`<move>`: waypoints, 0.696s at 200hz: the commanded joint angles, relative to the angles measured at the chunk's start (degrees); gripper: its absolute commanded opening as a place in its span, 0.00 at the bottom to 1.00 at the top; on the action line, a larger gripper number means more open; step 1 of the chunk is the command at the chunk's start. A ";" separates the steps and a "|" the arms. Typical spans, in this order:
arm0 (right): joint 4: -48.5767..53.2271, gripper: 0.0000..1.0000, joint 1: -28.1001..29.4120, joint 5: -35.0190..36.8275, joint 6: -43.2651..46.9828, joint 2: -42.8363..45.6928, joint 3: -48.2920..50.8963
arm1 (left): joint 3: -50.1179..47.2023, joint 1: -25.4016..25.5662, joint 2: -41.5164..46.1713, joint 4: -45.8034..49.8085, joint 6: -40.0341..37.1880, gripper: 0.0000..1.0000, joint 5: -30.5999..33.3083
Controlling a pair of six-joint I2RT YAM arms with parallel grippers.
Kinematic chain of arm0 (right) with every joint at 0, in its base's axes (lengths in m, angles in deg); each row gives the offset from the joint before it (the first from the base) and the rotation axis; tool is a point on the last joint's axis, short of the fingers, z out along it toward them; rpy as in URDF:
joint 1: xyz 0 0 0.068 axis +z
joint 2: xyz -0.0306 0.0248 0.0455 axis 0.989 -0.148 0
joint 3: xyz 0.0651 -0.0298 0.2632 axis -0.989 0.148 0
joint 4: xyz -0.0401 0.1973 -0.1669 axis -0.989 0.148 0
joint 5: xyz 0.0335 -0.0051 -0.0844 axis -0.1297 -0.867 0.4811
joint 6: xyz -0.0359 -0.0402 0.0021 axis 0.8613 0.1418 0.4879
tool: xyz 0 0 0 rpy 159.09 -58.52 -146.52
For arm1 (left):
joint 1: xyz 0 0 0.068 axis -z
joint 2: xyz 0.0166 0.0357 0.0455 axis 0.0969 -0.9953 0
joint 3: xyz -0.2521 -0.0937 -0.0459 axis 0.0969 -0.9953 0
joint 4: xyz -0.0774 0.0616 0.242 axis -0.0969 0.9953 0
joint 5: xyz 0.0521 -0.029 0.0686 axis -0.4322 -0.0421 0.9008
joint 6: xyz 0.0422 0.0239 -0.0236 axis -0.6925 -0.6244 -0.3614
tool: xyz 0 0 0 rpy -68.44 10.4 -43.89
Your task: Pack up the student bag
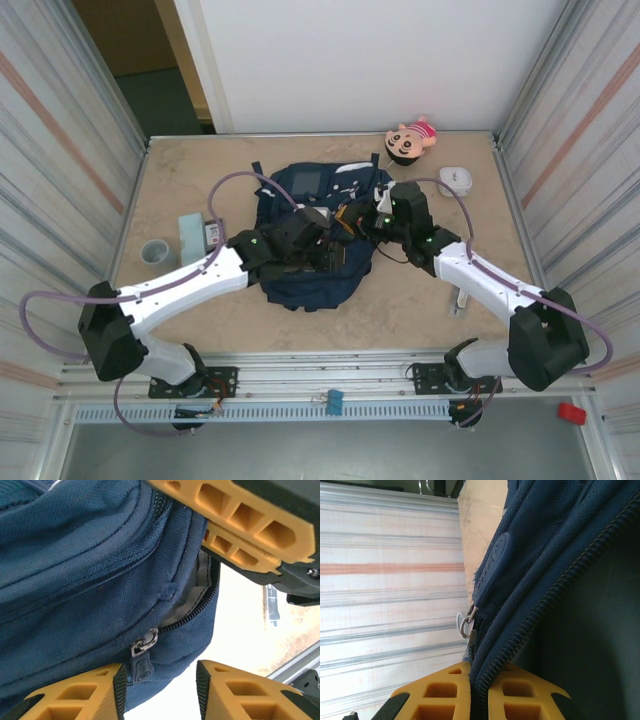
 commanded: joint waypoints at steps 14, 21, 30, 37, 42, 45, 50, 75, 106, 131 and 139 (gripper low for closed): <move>-4.72 0.00 1.23 -1.18 1.45 0.18 -3.34 | 1.33 0.54 -1.21 2.52 1.09 0.43 4.59; -4.96 0.00 1.33 -1.25 1.45 0.20 -3.39 | 0.74 0.61 -1.31 2.30 1.48 0.42 4.76; -5.23 0.00 1.40 -1.28 1.26 0.19 -3.45 | 0.16 0.57 -1.47 2.00 2.09 0.40 4.83; -5.43 0.00 1.51 -1.34 1.21 0.20 -3.52 | -0.22 0.56 -1.59 1.55 2.33 0.37 4.90; -5.59 0.00 1.60 -1.40 1.20 0.12 -3.62 | -0.43 0.60 -1.72 1.38 2.42 0.36 4.95; -5.61 0.00 1.67 -1.36 1.10 0.18 -3.70 | -0.45 0.53 -1.71 1.14 2.43 0.35 5.09; -5.65 0.00 1.73 -1.36 1.10 0.16 -3.69 | -0.48 0.55 -1.90 1.00 2.43 0.33 5.43; -5.32 0.00 1.86 -1.98 1.20 0.12 -3.80 | -0.43 0.44 -1.98 0.74 2.37 0.23 7.04; -4.71 0.00 1.86 -2.15 1.52 0.38 -3.62 | -1.88 0.38 -0.89 0.58 2.34 0.12 9.04; -4.30 0.00 1.75 -2.42 1.67 0.43 -3.55 | -3.27 -0.07 0.30 0.40 3.01 0.02 9.82; -4.21 0.00 1.78 -2.50 1.80 0.46 -3.59 | -3.63 -0.09 0.66 0.24 3.00 0.00 9.69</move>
